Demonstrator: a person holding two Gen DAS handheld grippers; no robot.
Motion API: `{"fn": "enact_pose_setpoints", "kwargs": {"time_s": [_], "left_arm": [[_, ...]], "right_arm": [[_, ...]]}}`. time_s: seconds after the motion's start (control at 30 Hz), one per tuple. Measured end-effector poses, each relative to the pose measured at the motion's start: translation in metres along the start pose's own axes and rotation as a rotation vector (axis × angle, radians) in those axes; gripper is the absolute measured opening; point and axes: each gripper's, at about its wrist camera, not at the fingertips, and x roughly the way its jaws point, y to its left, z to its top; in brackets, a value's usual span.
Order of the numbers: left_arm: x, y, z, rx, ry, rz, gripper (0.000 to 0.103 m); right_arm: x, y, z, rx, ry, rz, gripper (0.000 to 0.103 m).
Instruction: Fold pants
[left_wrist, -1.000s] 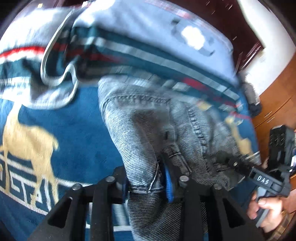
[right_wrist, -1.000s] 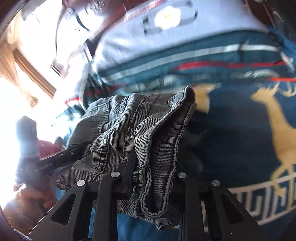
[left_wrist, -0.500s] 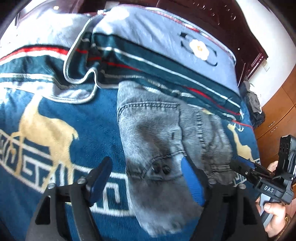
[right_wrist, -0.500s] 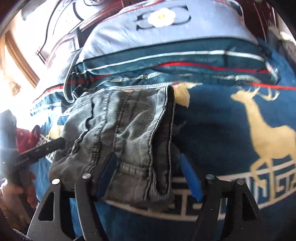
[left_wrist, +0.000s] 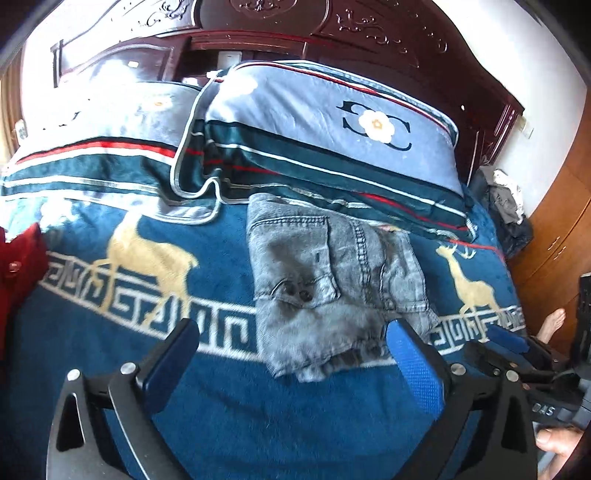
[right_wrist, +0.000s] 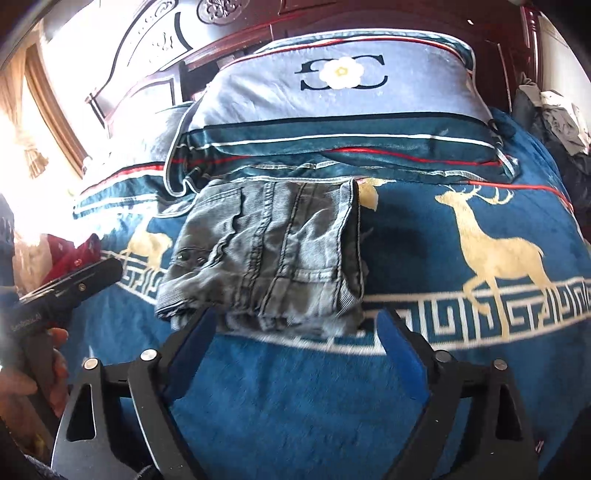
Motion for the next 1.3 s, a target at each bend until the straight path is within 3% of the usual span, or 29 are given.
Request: {"fn": "enact_pose_setpoints", "kwargs": {"time_s": [0.33, 0.63, 1.3], "left_arm": [[-0.045, -0.020, -0.030, 0.098, -0.070, 0.196, 0.103], [-0.068, -0.019, -0.045, 0.047, -0.058, 0.223, 0.103], [-0.099, -0.046, -0.050, 0.126, -0.106, 0.222, 0.103]], "right_arm": [[-0.047, 0.028, -0.031, -0.046, -0.041, -0.045, 0.093], [-0.081, 0.044, -0.046, -0.100, -0.076, -0.053, 0.093], [-0.113, 0.055, -0.057, -0.127, -0.099, -0.048, 0.094]]}}
